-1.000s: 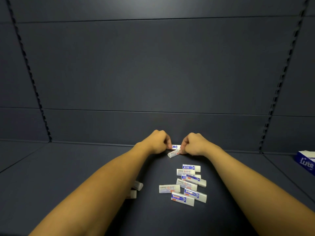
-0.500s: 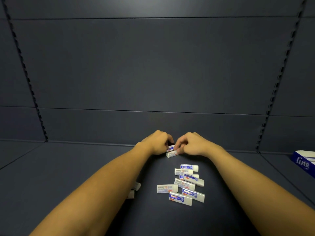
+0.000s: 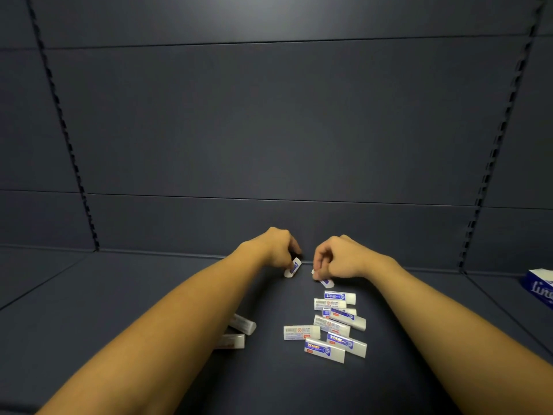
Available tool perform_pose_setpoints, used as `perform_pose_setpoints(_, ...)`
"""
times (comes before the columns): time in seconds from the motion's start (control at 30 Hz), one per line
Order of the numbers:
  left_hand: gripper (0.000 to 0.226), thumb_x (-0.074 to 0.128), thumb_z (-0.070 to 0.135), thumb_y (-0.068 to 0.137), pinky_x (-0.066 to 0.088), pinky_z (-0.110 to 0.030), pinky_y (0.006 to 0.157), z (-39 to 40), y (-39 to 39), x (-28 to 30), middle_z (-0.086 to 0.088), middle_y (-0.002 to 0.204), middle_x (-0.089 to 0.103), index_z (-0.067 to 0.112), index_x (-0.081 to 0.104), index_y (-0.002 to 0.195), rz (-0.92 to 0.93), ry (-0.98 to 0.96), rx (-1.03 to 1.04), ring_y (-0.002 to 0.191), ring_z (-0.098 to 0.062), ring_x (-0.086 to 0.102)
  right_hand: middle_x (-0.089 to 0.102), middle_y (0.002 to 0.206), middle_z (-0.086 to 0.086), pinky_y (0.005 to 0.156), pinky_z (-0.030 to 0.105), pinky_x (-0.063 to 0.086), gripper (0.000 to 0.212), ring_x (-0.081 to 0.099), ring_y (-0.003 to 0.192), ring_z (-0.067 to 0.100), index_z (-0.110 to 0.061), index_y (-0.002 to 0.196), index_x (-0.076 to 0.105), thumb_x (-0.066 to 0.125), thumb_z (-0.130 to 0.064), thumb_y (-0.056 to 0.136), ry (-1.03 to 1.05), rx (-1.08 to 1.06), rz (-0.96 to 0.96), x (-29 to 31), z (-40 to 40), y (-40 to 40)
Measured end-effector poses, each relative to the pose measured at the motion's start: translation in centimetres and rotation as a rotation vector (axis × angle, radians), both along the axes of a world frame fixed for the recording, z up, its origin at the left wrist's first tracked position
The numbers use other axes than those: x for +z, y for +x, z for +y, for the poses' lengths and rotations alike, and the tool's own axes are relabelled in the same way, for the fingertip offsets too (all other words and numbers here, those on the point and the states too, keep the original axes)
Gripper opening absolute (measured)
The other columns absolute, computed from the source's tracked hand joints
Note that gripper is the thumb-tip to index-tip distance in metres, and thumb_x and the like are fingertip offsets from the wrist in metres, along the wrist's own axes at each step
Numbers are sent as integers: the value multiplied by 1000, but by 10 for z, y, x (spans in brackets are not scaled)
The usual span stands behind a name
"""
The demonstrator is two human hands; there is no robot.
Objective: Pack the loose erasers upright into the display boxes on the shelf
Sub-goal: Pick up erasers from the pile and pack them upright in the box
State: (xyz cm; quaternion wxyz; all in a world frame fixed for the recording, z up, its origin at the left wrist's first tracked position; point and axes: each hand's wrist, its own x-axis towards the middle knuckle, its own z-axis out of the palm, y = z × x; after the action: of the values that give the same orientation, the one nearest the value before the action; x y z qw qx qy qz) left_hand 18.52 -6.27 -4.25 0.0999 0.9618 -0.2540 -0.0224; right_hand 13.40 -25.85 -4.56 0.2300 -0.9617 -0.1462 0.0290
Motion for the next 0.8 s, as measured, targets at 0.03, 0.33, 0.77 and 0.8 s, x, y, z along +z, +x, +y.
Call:
perform_pose_setpoints(0.03,39,73,18,86,49,-26,94,2,-1,1,5,122,69,25,71,125,12,-3,-14,110,-15,62,75,74,-3,86,37,58,13,72,79,12,-19,81,73,84,-17,76,-15,2,2,-1,1,1)
perform_pose_setpoints(0.33,18,77,15,85,56,-31,84,9,-4,4,0,98,73,15,78,103,34,103,-44,91,-17,66,74,80,-3,86,36,58,18,71,84,13,-18,85,76,89,-23,73,-41,-96,22,-3,-2,1)
perform_pose_setpoints(0.77,14,76,26,84,54,-29,88,13,-9,2,12,89,73,24,79,98,97,46,-120,90,-7,65,73,87,-4,84,33,59,13,67,85,10,-19,90,80,85,-18,78,-123,-134,9,-4,-10,-6)
perform_pose_setpoints(0.8,13,73,25,86,53,-27,89,13,-9,3,13,87,73,25,80,97,116,20,-103,92,-6,66,73,87,-4,84,32,58,13,67,85,10,-18,90,80,84,-17,78,-125,-136,3,-3,-11,-7)
